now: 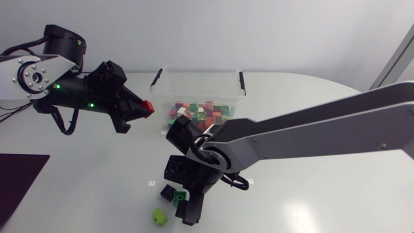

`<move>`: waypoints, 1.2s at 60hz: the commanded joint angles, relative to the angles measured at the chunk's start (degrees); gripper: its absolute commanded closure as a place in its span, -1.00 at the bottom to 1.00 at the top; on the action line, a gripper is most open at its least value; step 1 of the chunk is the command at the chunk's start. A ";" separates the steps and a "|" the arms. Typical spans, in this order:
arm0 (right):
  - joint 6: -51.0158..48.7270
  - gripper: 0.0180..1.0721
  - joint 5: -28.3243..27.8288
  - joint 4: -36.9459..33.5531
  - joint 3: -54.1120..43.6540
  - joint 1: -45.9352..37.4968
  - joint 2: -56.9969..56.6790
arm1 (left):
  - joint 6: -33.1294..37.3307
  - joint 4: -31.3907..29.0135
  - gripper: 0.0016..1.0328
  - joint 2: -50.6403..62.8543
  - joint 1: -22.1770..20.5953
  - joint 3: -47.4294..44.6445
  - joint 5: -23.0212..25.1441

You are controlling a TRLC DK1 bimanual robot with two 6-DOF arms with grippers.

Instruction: Place the duplo bricks in the container

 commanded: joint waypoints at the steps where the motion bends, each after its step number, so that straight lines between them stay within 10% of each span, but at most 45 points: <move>1: -1.90 -0.84 0.25 -1.45 2.02 0.47 2.00 | -4.74 1.51 0.59 2.07 0.96 3.10 1.22; 31: -4.88 -0.60 0.34 -8.13 8.26 1.35 6.04 | -16.61 8.81 0.58 8.31 2.27 11.01 1.48; 72: -5.06 0.37 0.17 -10.76 11.25 2.58 9.21 | -21.09 12.23 0.58 12.44 1.57 13.82 1.83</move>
